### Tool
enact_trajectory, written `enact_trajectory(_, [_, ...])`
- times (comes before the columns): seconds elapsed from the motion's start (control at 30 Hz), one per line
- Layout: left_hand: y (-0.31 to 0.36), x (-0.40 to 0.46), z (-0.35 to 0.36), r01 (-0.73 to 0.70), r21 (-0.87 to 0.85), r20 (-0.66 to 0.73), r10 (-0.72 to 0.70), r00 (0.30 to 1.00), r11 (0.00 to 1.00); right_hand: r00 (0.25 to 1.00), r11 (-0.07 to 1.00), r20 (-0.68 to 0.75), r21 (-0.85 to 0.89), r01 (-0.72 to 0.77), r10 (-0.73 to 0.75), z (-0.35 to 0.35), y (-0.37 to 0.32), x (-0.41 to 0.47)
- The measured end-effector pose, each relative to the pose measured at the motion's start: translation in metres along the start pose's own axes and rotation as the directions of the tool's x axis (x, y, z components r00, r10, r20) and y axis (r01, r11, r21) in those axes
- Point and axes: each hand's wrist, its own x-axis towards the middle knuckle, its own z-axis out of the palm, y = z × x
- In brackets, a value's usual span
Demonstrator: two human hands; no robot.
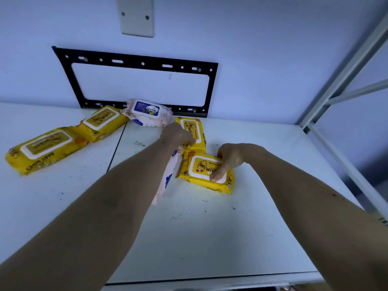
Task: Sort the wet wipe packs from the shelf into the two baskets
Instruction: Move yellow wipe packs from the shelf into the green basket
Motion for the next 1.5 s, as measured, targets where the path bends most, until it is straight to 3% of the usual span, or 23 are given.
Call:
enact_trajectory(0.17, [0.005, -0.002, 0.005, 0.023, -0.002, -0.004, -0.023, 1.000, 1.000, 1.000, 0.997, 0.011, 0.081, -0.006, 0.005, 0.006, 0.005, -0.004])
enact_trajectory(0.33, [0.009, -0.008, 0.010, -0.028, -0.205, -0.006, 0.027, 1.000, 0.978, 0.999, 0.987, 0.010, 0.155, 0.046, -0.048, 0.011, 0.003, -0.010])
enact_trajectory(0.5, [0.008, -0.015, -0.002, -0.044, -0.587, -0.071, 0.003, 0.997, 0.809, 0.996, 0.955, -0.039, 0.285, 0.084, -0.076, 0.011, 0.009, -0.020])
enact_trajectory(0.7, [-0.004, -0.032, -0.044, -0.174, -0.672, -0.160, 0.088, 0.983, 0.720, 0.976, 0.932, -0.201, 0.328, 0.152, -0.088, -0.011, 0.000, -0.027])
enact_trajectory(0.87, [-0.056, -0.059, -0.085, -0.194, -0.726, -0.255, 0.004, 0.967, 0.660, 0.966, 0.946, -0.195, 0.244, 0.213, -0.167, -0.039, -0.035, -0.025])
enact_trajectory(1.07, [-0.150, -0.117, -0.134, -0.186, -0.783, -0.357, -0.184, 0.916, 0.594, 0.917, 0.863, -0.277, 0.342, 0.372, -0.286, -0.046, -0.122, -0.022])
enact_trajectory(1.23, [-0.240, -0.192, -0.163, -0.152, -0.801, -0.390, -0.313, 0.866, 0.579, 0.849, 0.752, -0.274, 0.396, 0.527, -0.451, -0.007, -0.237, -0.026])
enact_trajectory(1.5, [-0.420, -0.349, -0.187, -0.084, -0.868, -0.374, -0.533, 0.759, 0.489, 0.737, 0.673, -0.069, 0.357, 0.648, -0.673, 0.132, -0.432, -0.074])
